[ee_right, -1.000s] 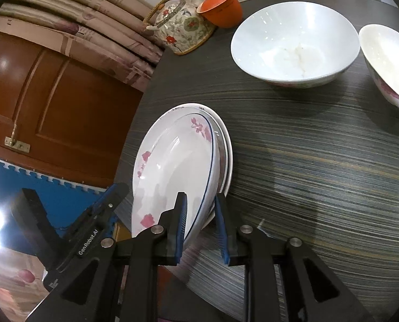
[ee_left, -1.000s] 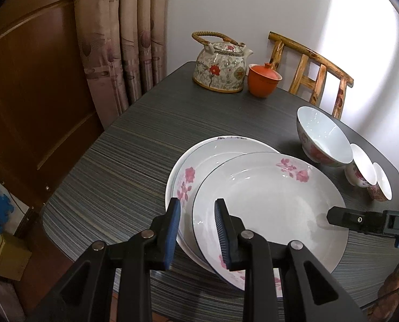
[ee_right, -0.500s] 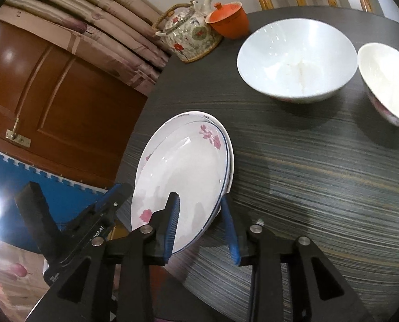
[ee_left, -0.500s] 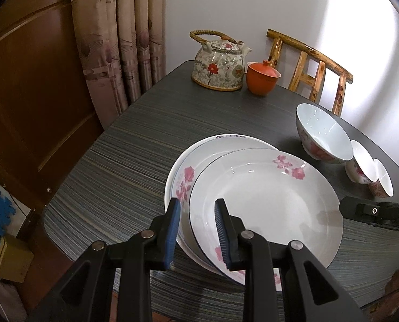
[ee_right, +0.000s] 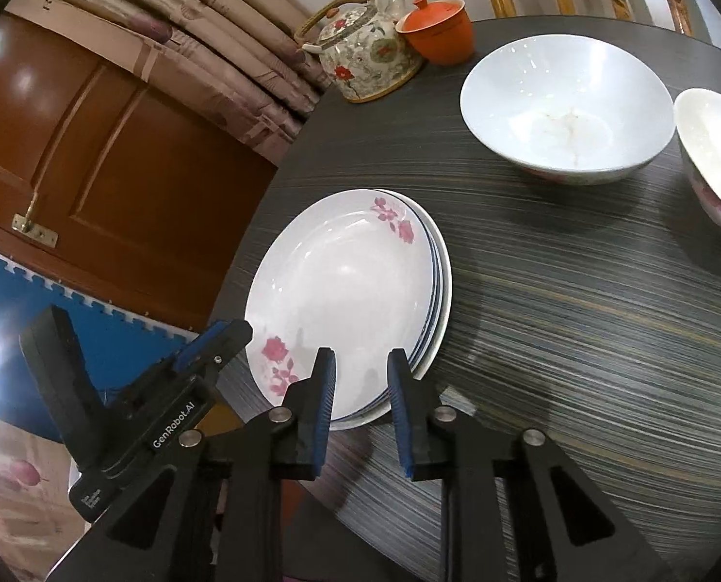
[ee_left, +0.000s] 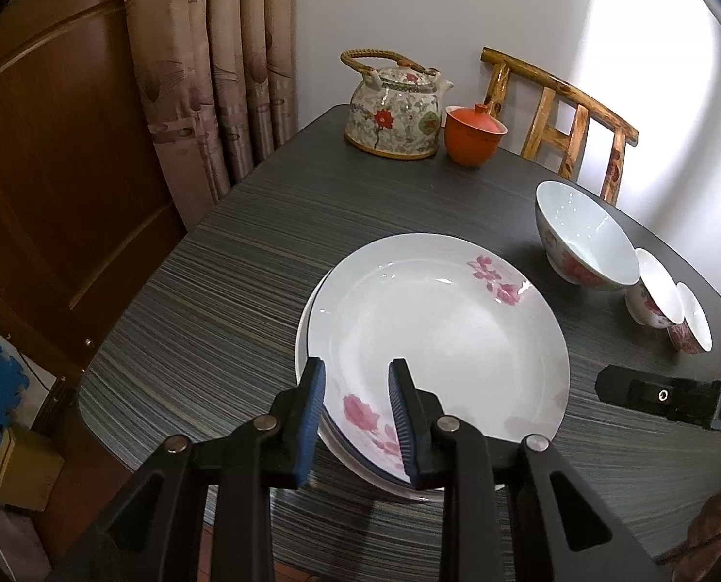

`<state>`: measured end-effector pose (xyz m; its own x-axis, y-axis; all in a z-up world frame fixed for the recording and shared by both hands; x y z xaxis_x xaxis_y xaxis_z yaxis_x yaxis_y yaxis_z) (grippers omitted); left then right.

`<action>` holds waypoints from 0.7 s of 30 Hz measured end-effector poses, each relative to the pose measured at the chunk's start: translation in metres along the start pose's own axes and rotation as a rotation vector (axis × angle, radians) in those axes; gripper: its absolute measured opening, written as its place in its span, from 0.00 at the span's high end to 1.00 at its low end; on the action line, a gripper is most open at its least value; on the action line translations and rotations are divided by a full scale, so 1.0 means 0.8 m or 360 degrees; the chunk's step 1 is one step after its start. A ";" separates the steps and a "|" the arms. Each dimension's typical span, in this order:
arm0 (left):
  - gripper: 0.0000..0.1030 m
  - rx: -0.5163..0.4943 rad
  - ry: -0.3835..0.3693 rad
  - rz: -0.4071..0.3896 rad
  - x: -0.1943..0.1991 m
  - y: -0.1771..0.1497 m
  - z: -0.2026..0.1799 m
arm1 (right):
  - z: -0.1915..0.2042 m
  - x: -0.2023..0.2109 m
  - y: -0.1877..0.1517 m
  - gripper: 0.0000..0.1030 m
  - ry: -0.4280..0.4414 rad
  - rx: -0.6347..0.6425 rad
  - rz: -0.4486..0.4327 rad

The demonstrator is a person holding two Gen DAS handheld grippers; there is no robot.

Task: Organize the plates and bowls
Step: 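Open both grippers to release the stacked plates and withdraw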

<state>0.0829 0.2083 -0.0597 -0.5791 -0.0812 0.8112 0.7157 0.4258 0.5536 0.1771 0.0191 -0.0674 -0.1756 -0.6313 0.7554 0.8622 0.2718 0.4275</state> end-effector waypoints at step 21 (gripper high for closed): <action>0.73 -0.0293 0.0077 -0.0037 -0.002 -0.025 -0.045 | -0.072 0.034 -0.055 0.77 -0.0071 -0.0171 -0.0134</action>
<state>0.0833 0.1673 -0.0651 -0.5799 -0.1344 0.8035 0.7644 0.2514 0.5937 0.1617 -0.0520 -0.0946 -0.2683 -0.6148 0.7416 0.8891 0.1383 0.4363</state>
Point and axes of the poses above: each gripper's, at about its wrist camera, not at the fingertips, and x roughly against the way its jaws point, z to its left, y to its top, the point moved 1 cm from there along -x, roughly the way its jaws point, and after that the axes turned 10 degrees about x, right-handed, at the moved point
